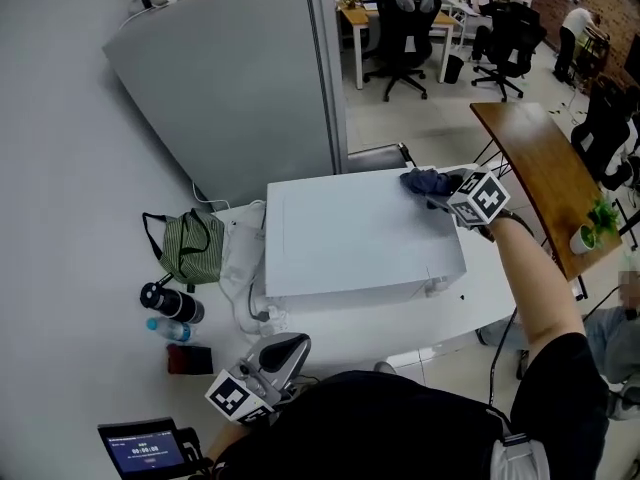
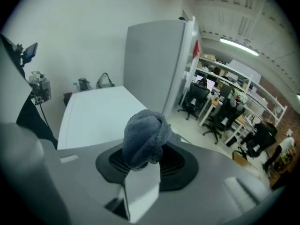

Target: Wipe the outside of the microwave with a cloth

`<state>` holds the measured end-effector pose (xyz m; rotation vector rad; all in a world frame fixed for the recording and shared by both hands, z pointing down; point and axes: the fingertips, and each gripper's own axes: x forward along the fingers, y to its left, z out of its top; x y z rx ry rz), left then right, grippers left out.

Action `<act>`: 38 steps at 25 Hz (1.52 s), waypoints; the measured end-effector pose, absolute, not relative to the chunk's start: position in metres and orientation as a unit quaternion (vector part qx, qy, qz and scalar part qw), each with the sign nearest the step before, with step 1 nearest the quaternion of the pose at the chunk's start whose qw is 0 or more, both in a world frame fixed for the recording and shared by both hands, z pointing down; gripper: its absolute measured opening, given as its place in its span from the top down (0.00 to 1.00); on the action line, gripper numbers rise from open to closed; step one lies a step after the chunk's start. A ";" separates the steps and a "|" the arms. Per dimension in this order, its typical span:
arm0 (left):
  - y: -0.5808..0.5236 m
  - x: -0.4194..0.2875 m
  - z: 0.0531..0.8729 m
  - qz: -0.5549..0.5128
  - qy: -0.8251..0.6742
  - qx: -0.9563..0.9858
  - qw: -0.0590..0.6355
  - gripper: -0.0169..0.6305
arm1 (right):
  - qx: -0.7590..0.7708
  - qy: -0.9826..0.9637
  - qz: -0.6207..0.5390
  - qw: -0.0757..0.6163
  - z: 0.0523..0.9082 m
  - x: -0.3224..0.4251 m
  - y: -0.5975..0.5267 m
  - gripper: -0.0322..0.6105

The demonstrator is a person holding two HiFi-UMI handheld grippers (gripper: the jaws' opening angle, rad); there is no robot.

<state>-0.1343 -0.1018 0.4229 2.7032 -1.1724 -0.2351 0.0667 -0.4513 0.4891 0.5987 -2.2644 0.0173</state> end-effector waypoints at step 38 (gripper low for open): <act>-0.078 -0.155 0.420 -0.088 -0.409 0.906 0.071 0.97 | 0.058 -0.935 -0.061 0.343 0.465 -0.098 -0.330 0.76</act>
